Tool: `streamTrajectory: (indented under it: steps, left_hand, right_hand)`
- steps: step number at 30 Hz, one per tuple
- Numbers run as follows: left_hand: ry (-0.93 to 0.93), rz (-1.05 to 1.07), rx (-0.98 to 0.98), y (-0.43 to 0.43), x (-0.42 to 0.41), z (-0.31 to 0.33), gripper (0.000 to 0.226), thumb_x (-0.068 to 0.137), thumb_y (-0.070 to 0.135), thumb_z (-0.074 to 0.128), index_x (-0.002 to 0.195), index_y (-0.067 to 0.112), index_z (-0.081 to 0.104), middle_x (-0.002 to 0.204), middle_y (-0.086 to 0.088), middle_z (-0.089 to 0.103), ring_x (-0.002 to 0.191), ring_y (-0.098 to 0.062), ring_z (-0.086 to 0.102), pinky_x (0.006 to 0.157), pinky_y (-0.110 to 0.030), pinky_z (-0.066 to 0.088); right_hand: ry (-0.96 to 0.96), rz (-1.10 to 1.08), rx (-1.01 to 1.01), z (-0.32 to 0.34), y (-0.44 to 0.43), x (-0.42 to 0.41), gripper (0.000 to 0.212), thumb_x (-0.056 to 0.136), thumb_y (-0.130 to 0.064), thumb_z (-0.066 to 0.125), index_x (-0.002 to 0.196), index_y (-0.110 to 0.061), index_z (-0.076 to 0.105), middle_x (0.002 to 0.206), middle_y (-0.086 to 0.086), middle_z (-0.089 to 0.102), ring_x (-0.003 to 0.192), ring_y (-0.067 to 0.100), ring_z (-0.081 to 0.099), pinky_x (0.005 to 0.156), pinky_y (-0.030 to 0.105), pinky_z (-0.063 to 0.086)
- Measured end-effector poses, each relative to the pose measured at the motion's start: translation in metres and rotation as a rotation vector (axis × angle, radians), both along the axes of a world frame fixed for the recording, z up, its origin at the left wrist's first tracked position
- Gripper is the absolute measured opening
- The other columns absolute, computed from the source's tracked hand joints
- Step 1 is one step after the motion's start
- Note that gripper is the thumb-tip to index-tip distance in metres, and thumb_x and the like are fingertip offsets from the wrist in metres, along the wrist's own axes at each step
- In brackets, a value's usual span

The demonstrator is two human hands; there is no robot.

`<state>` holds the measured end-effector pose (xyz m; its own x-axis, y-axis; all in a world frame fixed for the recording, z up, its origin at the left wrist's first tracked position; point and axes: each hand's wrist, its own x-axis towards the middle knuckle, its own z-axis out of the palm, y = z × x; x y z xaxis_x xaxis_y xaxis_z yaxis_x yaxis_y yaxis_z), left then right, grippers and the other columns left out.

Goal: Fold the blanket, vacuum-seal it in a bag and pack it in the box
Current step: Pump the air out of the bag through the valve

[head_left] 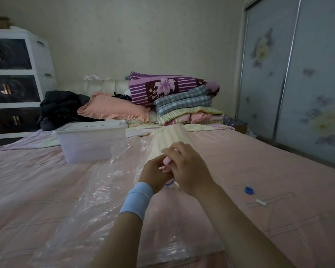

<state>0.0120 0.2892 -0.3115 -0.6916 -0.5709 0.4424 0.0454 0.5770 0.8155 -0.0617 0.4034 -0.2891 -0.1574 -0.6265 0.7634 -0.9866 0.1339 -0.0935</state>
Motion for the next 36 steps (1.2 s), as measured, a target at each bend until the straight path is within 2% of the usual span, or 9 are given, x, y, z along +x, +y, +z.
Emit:
streamTrajectory:
  steps: [2, 9, 15, 20, 22, 24, 28, 33, 36]
  left_hand:
    - [0.001, 0.014, -0.001, -0.002, 0.001, 0.0, 0.029, 0.074, 0.007, 0.071, 0.083, 0.033, 0.063, 0.078, 0.014, 0.067, 0.079, -0.01, 0.062, 0.076, -0.018, 0.05]
    - [0.033, -0.015, 0.037, -0.009, 0.0, -0.004, 0.041, 0.06, 0.027, 0.08, 0.095, 0.043, 0.067, 0.09, 0.016, 0.072, 0.091, -0.011, 0.065, 0.091, -0.033, 0.052]
    - [0.009, -0.005, 0.067, -0.013, 0.002, -0.008, 0.023, 0.07, 0.013, 0.067, 0.083, 0.032, 0.067, 0.079, 0.006, 0.07, 0.083, -0.017, 0.066, 0.08, -0.03, 0.055]
    - [0.073, -0.038, 0.079, -0.018, -0.002, -0.009, 0.044, 0.064, 0.019, 0.082, 0.103, 0.036, 0.07, 0.095, 0.015, 0.072, 0.096, -0.014, 0.065, 0.091, -0.03, 0.052]
    - [0.061, -0.028, 0.072, -0.018, -0.002, -0.01, 0.041, 0.062, 0.027, 0.08, 0.097, 0.045, 0.068, 0.094, 0.017, 0.072, 0.097, -0.013, 0.065, 0.092, -0.032, 0.051]
    - [0.055, -0.008, 0.079, -0.017, 0.0, -0.008, 0.031, 0.059, 0.031, 0.073, 0.085, 0.045, 0.067, 0.088, 0.016, 0.072, 0.093, -0.014, 0.066, 0.088, -0.03, 0.052]
    - [0.052, 0.009, 0.1, -0.019, 0.005, -0.007, 0.028, 0.075, 0.004, 0.065, 0.078, 0.032, 0.064, 0.081, 0.003, 0.071, 0.084, -0.019, 0.066, 0.078, -0.029, 0.053]
    - [0.063, -0.042, 0.067, -0.023, 0.004, -0.009, 0.042, 0.061, 0.025, 0.079, 0.102, 0.03, 0.071, 0.089, 0.017, 0.071, 0.082, -0.003, 0.061, 0.087, -0.028, 0.053]
    - [0.033, -0.028, 0.038, -0.025, 0.003, -0.012, 0.038, 0.065, 0.018, 0.08, 0.097, 0.036, 0.069, 0.085, 0.022, 0.07, 0.083, -0.006, 0.062, 0.083, -0.022, 0.051]
  right_hand:
    - [-0.014, 0.007, 0.061, 0.005, -0.001, 0.002, 0.04, 0.093, -0.024, 0.039, 0.118, -0.016, 0.069, 0.116, 0.005, 0.061, 0.099, 0.023, 0.058, 0.081, 0.043, 0.055]
    - [0.165, 0.06, -0.416, 0.055, 0.006, 0.022, 0.023, 0.095, -0.013, 0.053, 0.109, -0.01, 0.071, 0.102, 0.008, 0.063, 0.093, 0.023, 0.057, 0.075, 0.033, 0.049]
    - [0.029, -0.064, 0.035, -0.005, -0.014, 0.008, 0.048, 0.09, -0.029, 0.034, 0.12, -0.017, 0.07, 0.112, 0.004, 0.063, 0.092, 0.024, 0.059, 0.071, 0.043, 0.056]
    - [0.21, 0.043, -0.366, 0.059, -0.002, 0.024, 0.028, 0.097, -0.016, 0.05, 0.115, -0.014, 0.072, 0.105, 0.004, 0.064, 0.095, 0.022, 0.058, 0.074, 0.034, 0.05]
    - [0.192, 0.028, -0.437, 0.058, -0.006, 0.027, 0.029, 0.098, -0.015, 0.052, 0.12, -0.015, 0.071, 0.106, 0.005, 0.064, 0.095, 0.023, 0.058, 0.072, 0.034, 0.05]
    - [0.115, -0.033, -0.337, 0.036, -0.016, 0.024, 0.034, 0.096, -0.017, 0.048, 0.123, -0.017, 0.069, 0.111, 0.004, 0.062, 0.097, 0.023, 0.057, 0.07, 0.036, 0.052]
    - [0.021, -0.083, 0.047, 0.004, -0.028, 0.015, 0.049, 0.091, -0.031, 0.031, 0.12, -0.023, 0.069, 0.116, 0.0, 0.062, 0.096, 0.021, 0.058, 0.076, 0.044, 0.053]
    - [0.18, 0.081, -0.386, 0.062, -0.008, 0.035, 0.028, 0.094, -0.014, 0.048, 0.107, -0.011, 0.073, 0.102, 0.006, 0.065, 0.091, 0.022, 0.059, 0.076, 0.038, 0.05]
    - [0.211, 0.101, -0.506, 0.065, -0.009, 0.039, 0.027, 0.096, -0.009, 0.051, 0.113, -0.009, 0.072, 0.105, 0.008, 0.065, 0.092, 0.021, 0.059, 0.075, 0.034, 0.05]
